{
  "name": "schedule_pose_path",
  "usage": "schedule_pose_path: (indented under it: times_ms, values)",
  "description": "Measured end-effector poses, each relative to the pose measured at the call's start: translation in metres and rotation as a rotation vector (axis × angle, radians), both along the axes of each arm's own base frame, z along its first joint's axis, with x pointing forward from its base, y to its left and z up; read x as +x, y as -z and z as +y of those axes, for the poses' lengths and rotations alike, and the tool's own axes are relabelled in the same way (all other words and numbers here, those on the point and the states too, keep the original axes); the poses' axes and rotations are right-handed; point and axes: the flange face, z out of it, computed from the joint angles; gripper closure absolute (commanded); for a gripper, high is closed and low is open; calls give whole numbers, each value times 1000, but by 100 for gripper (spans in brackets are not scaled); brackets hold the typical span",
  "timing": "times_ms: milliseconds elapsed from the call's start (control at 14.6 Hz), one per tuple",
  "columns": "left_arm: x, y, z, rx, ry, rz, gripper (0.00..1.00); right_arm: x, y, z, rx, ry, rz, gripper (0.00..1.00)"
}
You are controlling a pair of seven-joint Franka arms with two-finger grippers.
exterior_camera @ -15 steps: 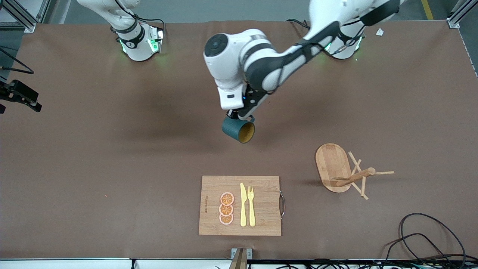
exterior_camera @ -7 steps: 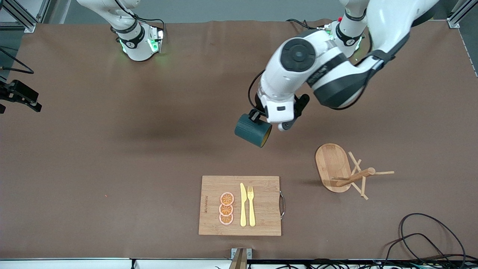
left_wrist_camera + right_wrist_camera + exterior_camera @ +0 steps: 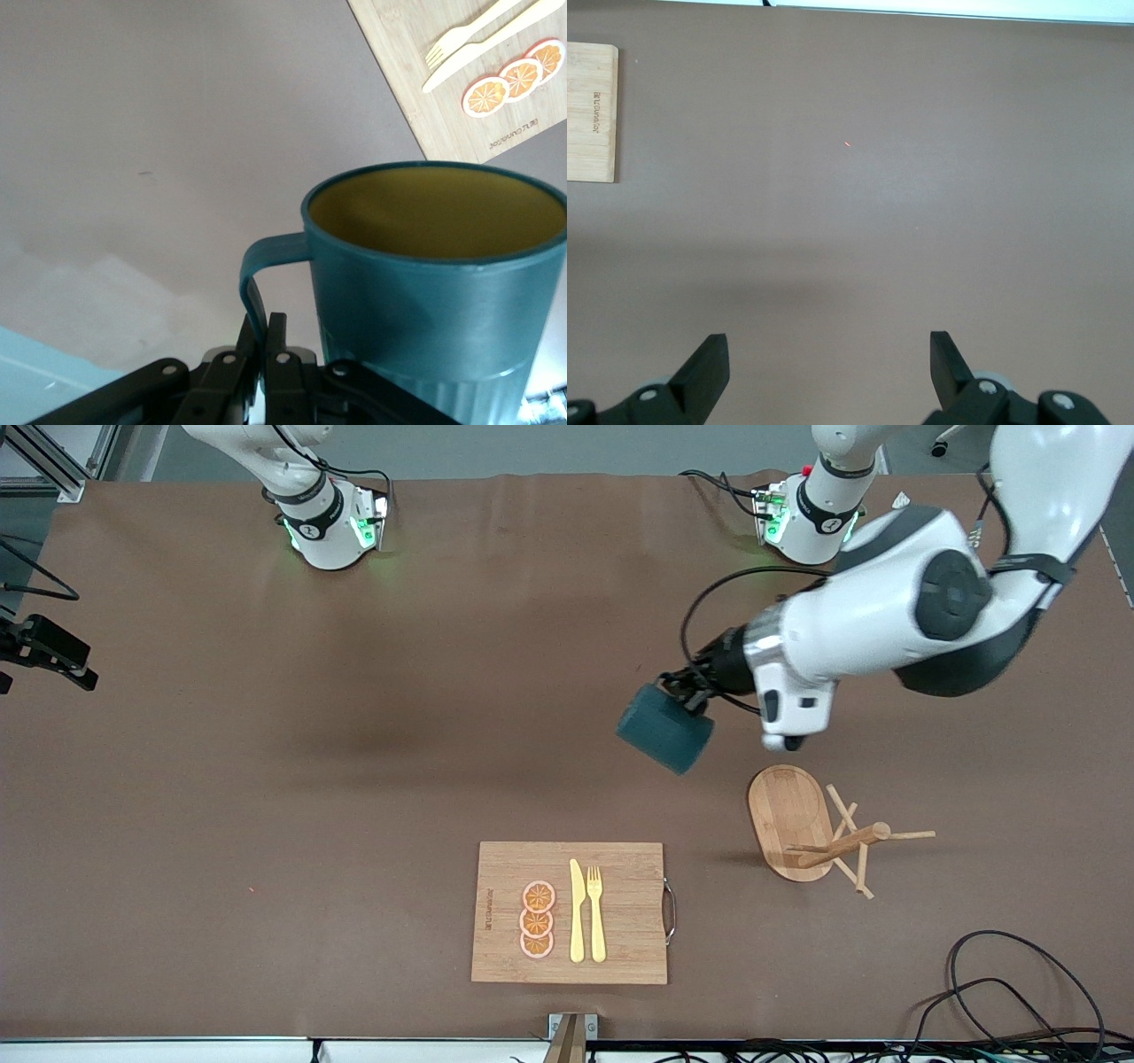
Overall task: Pass cup and hang on rack
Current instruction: 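Lift the mug with the left gripper and carry it to the rack, then hook the mug handle onto a rack peg with the left gripper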
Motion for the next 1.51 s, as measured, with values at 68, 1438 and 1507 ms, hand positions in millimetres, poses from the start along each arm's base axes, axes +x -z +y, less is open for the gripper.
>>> schedule_pose_path:
  times_ms: [68,1438,1507]
  values:
    - [6,4,20,-36,12,11,100,0,0,0,0,0,1,0]
    - [42,153,234,-330,196,-48,99,-1,1,0,1,0,9,0]
    - [43,156,240,-330,196,-52,100,-1,1,0,1,0,9,0]
